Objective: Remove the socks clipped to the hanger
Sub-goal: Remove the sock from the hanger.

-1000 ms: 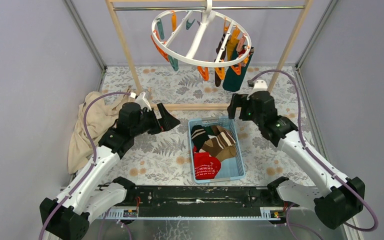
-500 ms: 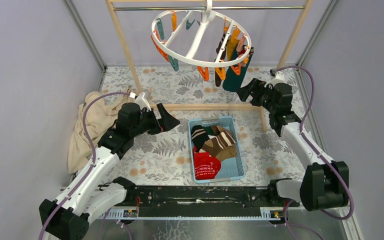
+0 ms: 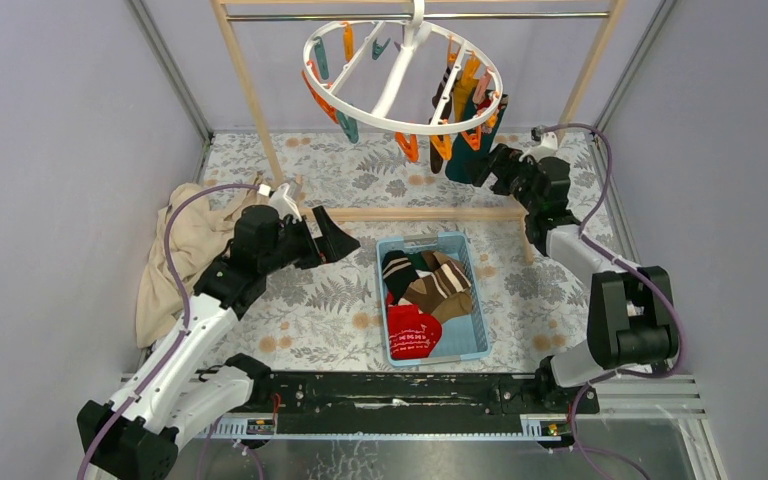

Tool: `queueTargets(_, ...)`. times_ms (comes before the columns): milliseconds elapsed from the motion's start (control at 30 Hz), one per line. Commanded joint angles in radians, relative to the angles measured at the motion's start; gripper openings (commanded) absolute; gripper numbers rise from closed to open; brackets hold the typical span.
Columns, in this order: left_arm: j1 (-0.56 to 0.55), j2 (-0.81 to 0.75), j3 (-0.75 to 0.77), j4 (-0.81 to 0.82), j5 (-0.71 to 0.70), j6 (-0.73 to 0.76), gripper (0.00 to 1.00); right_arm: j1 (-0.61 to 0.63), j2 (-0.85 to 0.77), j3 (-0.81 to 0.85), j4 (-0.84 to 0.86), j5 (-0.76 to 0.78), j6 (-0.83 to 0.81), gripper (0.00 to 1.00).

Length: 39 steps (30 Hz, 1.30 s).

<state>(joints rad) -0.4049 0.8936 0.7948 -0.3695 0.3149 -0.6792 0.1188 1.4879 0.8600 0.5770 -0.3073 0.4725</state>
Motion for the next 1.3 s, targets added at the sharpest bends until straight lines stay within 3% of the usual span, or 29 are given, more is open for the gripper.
queueTargets(0, -0.003, -0.019, 0.045, -0.008, 0.013, 0.024, 0.99, -0.003, 0.051, 0.072, 0.201, -0.027, -0.023, 1.0)
queueTargets(133, -0.003, -0.019, 0.046, -0.016, 0.011, 0.029, 0.99, -0.002, 0.103, 0.101, 0.278, -0.065, 0.02, 0.93)
queueTargets(233, -0.003, -0.021, 0.046, -0.021, 0.011, 0.032, 0.99, -0.003, 0.121, 0.116, 0.323, -0.097, 0.058, 0.82)
queueTargets(400, -0.003, -0.02, 0.049, -0.026, 0.011, 0.038, 0.99, -0.002, 0.107, 0.115, 0.329, -0.139, 0.078, 0.54)
queueTargets(533, -0.002, -0.018, 0.049, -0.028, 0.012, 0.039, 0.99, -0.002, 0.063, 0.084, 0.316, -0.158, 0.084, 0.18)
queueTargets(600, -0.003, -0.018, 0.049, -0.028, 0.014, 0.039, 0.99, -0.002, 0.026, 0.061, 0.31, -0.163, 0.084, 0.09)
queueTargets(967, -0.003, -0.012, 0.046, -0.027, 0.014, 0.042, 0.99, 0.011, -0.251, -0.101, 0.196, -0.132, 0.018, 0.0)
queueTargets(1267, -0.003, 0.002, 0.032, -0.004, 0.021, 0.035, 0.99, 0.155, -0.476, -0.062, -0.114, 0.003, -0.195, 0.0)
